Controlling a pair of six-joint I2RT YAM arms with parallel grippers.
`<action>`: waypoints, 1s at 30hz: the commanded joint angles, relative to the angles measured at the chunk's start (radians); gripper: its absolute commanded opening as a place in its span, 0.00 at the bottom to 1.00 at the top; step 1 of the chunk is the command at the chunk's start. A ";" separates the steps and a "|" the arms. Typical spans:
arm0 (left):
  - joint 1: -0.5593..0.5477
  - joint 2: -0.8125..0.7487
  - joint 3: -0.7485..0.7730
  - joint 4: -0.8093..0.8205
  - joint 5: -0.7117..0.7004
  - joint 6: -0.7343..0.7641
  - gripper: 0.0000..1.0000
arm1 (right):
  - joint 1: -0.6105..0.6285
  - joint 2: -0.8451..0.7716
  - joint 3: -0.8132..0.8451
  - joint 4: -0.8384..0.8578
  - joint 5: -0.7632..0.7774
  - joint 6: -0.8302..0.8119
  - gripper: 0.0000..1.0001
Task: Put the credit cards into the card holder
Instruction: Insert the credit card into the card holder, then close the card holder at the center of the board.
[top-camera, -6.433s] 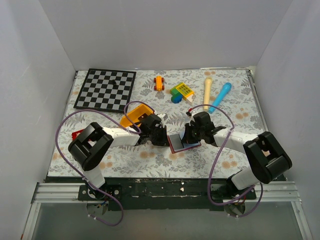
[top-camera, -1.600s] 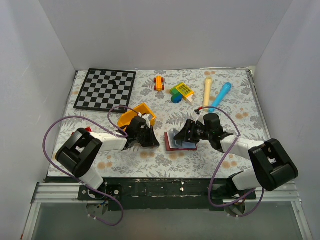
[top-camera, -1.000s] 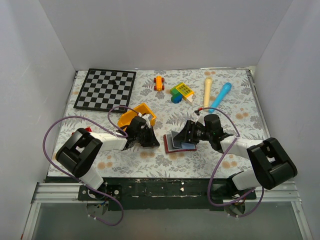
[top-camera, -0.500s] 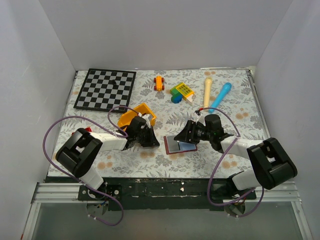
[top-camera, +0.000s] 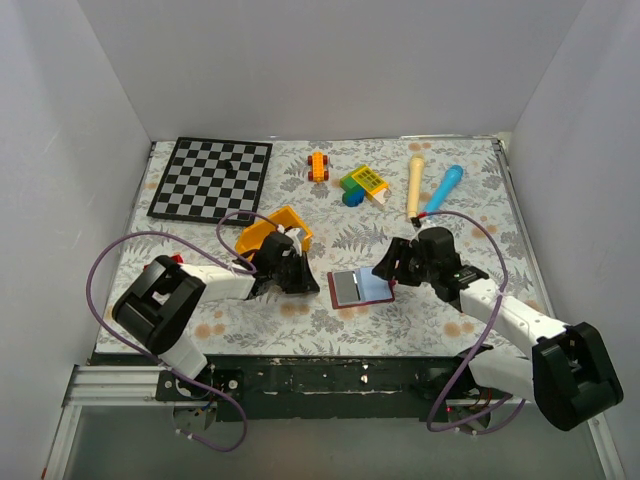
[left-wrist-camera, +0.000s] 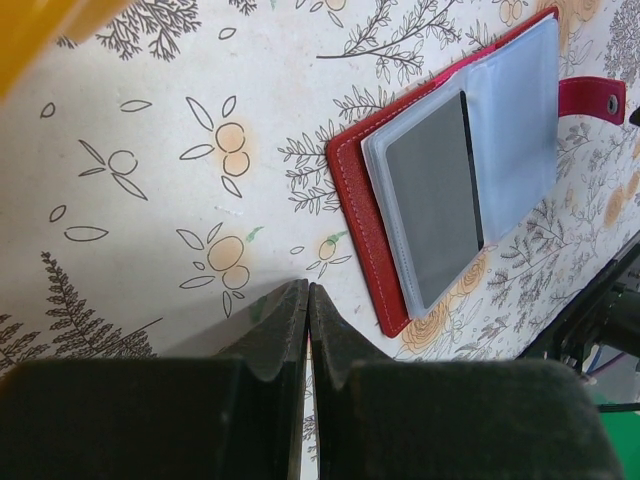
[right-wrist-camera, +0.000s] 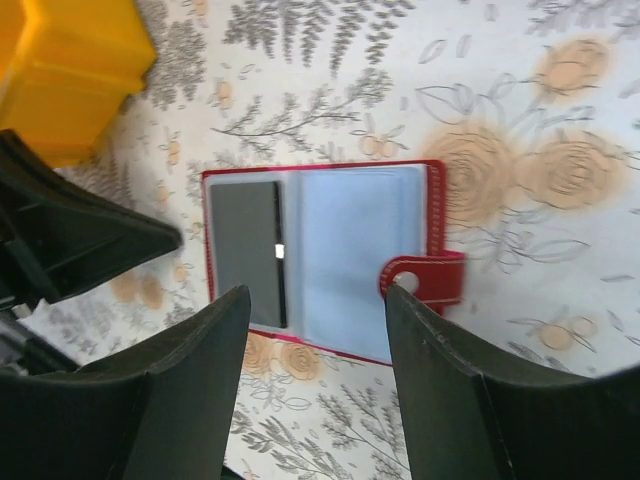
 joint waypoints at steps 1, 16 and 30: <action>-0.007 0.022 0.027 -0.037 -0.006 0.023 0.00 | -0.007 -0.040 0.050 -0.167 0.171 -0.062 0.64; -0.023 0.031 0.074 -0.067 -0.007 0.034 0.00 | -0.010 -0.029 0.054 -0.208 0.240 -0.088 0.68; -0.027 0.055 0.099 -0.070 0.007 0.025 0.00 | -0.011 0.061 0.094 -0.152 0.171 -0.162 0.68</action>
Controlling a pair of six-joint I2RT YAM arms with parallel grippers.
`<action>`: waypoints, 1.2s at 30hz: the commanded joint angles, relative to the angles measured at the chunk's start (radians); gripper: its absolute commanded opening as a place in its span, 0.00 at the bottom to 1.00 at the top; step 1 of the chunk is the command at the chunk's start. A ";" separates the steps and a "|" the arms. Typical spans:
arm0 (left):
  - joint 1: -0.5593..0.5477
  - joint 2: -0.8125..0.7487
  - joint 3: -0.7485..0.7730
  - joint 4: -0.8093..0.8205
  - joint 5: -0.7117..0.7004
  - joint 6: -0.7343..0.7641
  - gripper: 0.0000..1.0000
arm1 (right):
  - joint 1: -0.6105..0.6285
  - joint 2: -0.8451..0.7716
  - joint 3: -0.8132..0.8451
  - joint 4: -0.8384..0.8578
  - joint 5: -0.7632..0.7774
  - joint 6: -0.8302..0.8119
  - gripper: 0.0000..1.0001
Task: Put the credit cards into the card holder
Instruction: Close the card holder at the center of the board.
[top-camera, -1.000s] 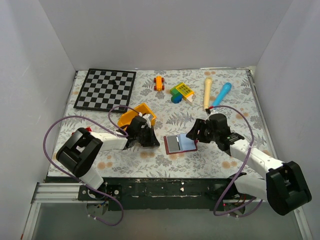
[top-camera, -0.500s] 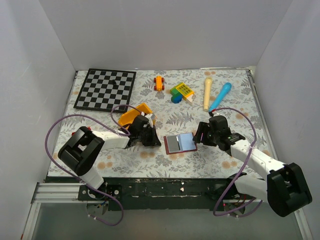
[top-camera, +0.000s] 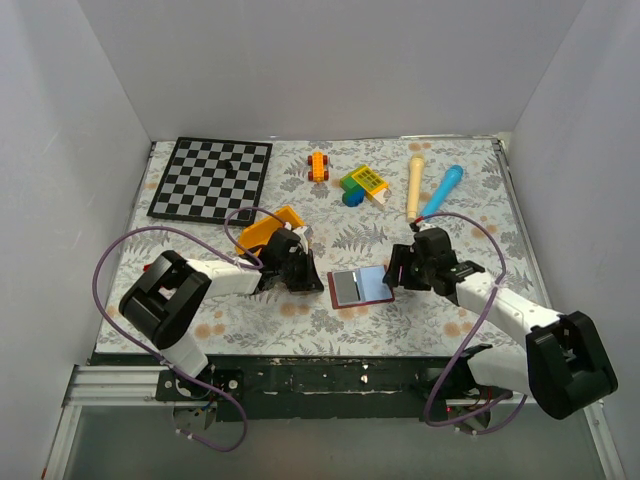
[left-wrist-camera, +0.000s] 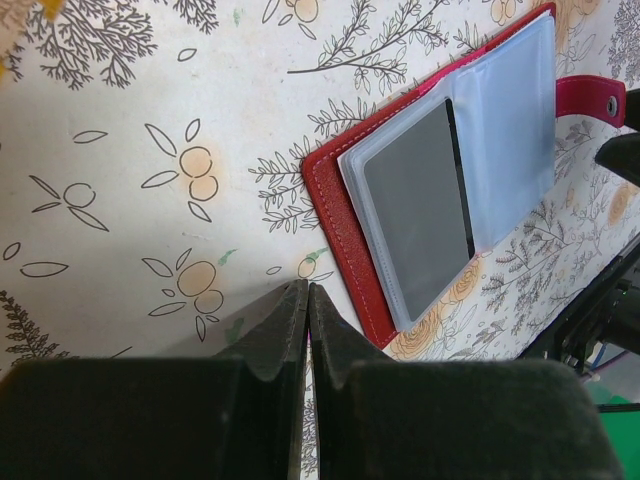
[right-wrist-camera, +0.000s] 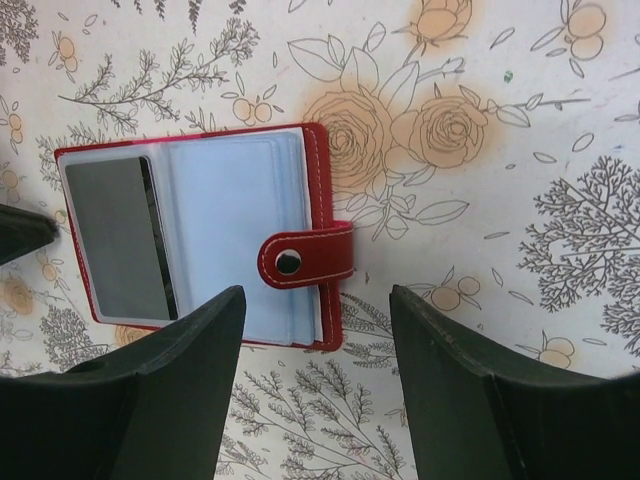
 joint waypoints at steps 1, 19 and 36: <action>-0.006 0.010 0.024 -0.012 0.003 0.009 0.00 | -0.003 0.037 0.072 0.027 0.037 -0.043 0.68; -0.006 0.011 0.002 0.012 0.012 -0.005 0.00 | 0.001 0.113 0.126 -0.009 0.129 -0.065 0.38; -0.006 0.002 -0.007 0.015 0.008 -0.010 0.00 | 0.000 0.094 0.129 -0.023 0.110 -0.059 0.01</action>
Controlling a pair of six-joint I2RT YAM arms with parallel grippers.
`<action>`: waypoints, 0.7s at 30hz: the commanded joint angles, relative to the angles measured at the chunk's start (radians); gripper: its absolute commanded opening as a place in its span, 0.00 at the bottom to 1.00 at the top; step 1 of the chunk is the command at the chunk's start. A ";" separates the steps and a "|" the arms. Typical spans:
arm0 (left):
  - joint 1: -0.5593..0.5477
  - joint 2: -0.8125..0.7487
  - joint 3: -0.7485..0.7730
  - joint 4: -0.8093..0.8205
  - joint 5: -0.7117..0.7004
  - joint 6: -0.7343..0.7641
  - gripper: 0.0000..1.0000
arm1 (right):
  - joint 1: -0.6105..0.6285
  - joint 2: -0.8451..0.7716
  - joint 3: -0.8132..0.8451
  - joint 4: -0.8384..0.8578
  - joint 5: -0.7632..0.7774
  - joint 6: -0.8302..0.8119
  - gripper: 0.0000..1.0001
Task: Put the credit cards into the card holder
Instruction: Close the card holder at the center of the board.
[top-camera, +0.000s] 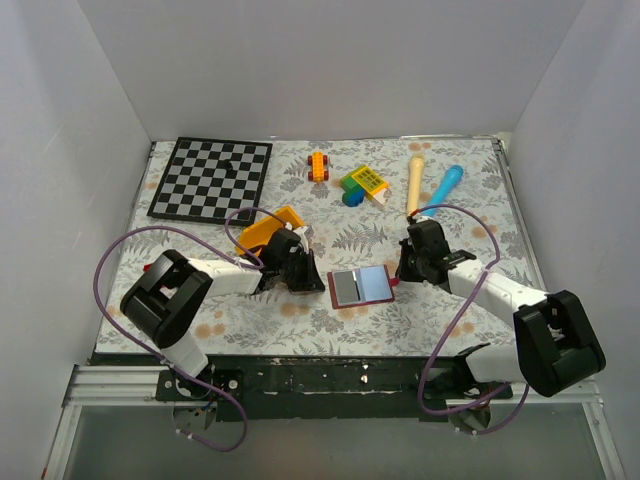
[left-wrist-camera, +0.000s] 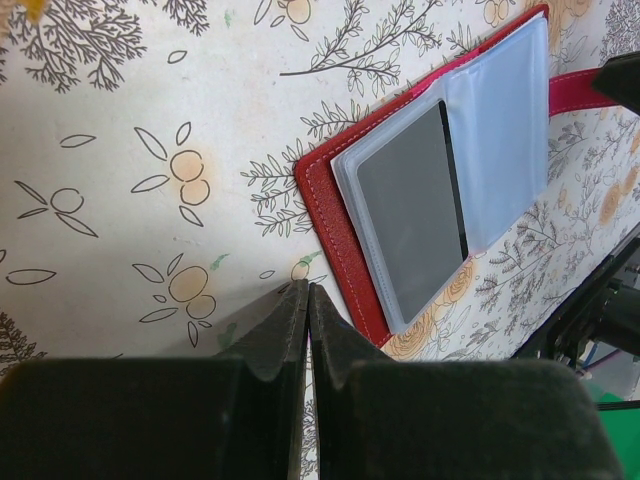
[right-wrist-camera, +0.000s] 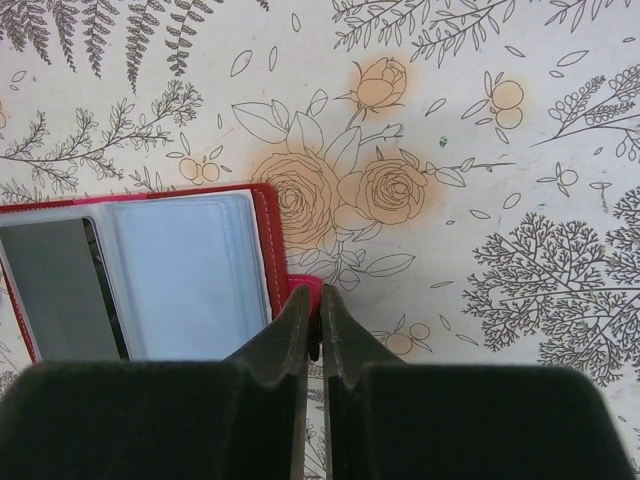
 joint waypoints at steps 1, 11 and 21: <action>-0.006 -0.008 -0.008 0.001 -0.007 0.002 0.00 | 0.001 -0.055 0.037 -0.014 -0.022 0.002 0.01; -0.005 -0.039 -0.045 0.064 0.010 -0.027 0.06 | 0.001 -0.218 0.123 -0.074 -0.194 0.045 0.01; -0.006 -0.165 -0.169 0.266 0.078 -0.113 0.10 | 0.001 -0.261 0.275 -0.118 -0.294 0.074 0.01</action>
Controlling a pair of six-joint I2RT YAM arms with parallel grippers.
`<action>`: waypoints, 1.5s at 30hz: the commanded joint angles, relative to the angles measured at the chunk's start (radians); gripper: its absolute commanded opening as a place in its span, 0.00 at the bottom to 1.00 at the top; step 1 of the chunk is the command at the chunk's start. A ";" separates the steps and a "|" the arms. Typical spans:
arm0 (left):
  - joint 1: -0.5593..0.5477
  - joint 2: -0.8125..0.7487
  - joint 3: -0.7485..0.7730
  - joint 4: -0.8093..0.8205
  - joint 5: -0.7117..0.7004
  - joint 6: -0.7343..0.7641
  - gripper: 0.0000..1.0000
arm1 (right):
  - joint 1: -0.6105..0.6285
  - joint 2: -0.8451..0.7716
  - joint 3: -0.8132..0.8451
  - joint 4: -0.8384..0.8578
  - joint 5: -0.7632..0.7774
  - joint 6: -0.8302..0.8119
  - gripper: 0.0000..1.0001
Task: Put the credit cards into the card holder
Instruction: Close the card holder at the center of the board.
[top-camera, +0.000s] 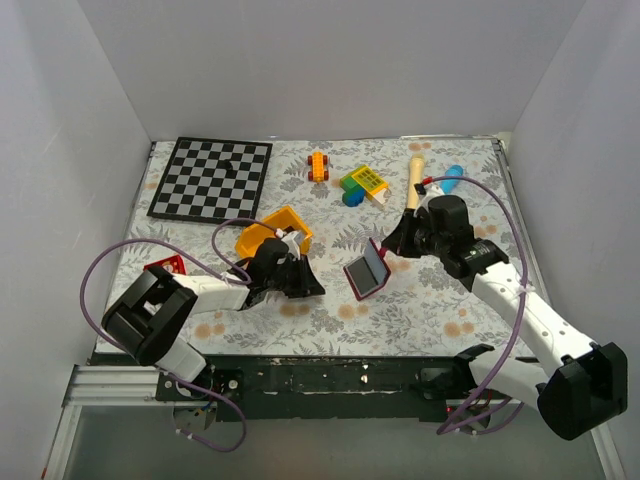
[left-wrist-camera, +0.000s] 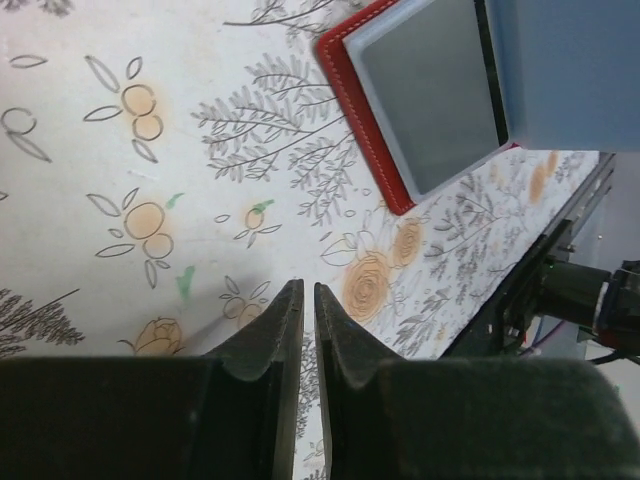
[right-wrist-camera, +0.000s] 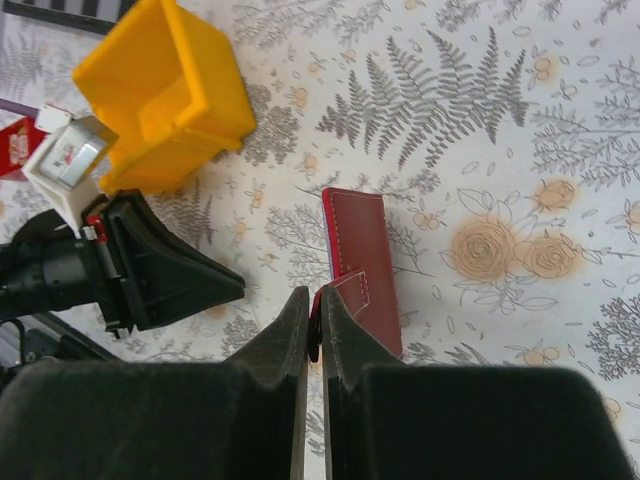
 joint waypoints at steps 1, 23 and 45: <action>-0.008 -0.050 -0.014 0.116 0.047 -0.037 0.10 | 0.001 -0.031 0.104 -0.011 -0.083 0.015 0.01; -0.091 -0.033 -0.063 0.588 0.158 -0.206 0.11 | 0.018 -0.092 0.190 0.072 0.033 0.235 0.01; -0.204 -0.154 -0.088 0.578 0.176 -0.157 0.15 | 0.145 -0.035 0.181 -0.019 0.347 0.248 0.01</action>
